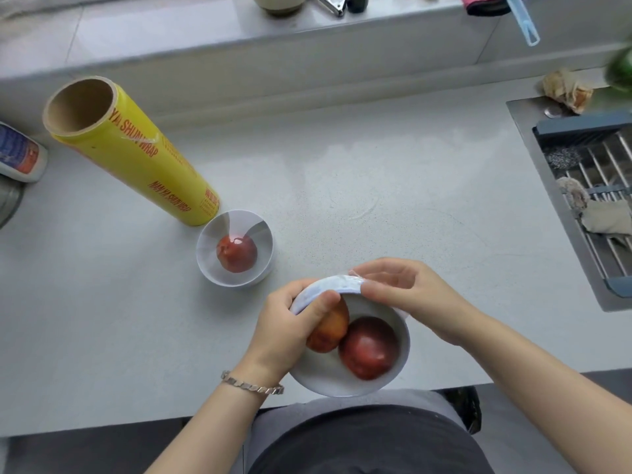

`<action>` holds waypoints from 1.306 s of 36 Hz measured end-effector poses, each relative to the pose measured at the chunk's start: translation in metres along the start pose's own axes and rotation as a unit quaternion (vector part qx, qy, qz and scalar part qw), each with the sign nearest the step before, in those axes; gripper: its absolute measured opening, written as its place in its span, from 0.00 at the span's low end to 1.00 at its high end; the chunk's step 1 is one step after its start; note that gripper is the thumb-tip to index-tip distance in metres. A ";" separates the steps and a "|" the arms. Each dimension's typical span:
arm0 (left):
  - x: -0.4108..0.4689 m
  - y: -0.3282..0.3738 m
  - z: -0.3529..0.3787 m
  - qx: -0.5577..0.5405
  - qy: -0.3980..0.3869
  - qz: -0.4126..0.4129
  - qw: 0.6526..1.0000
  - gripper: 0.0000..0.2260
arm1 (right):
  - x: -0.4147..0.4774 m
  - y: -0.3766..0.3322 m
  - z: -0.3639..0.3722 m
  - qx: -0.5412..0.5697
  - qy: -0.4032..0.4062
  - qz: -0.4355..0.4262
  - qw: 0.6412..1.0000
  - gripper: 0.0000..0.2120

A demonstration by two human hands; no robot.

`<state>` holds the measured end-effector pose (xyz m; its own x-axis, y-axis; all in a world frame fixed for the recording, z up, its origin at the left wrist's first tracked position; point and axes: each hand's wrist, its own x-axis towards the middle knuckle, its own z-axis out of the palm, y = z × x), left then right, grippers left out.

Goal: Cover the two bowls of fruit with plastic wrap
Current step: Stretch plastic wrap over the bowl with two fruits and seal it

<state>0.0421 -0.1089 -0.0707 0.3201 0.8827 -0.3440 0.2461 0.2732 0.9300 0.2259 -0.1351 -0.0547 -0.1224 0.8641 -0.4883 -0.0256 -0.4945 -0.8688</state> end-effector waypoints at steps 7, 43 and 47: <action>-0.005 -0.001 -0.002 0.061 0.015 0.006 0.998 0.19 | 0.007 -0.021 0.002 -0.127 -0.003 0.031 0.991 0.07; -0.007 -0.004 -0.014 0.009 0.005 0.054 0.999 0.30 | -0.014 -0.010 0.015 -0.215 -0.061 -0.135 0.965 0.20; -0.007 -0.003 -0.012 0.020 0.001 0.057 0.998 0.34 | -0.004 -0.004 0.016 -0.173 -0.084 -0.050 0.980 0.21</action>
<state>0.0281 -0.1113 -0.0698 0.3455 0.9082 -0.2362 0.2445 0.1558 0.9570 0.2102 -0.1382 -0.0480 -0.2988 0.8648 -0.4036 0.2889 -0.3211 -0.9019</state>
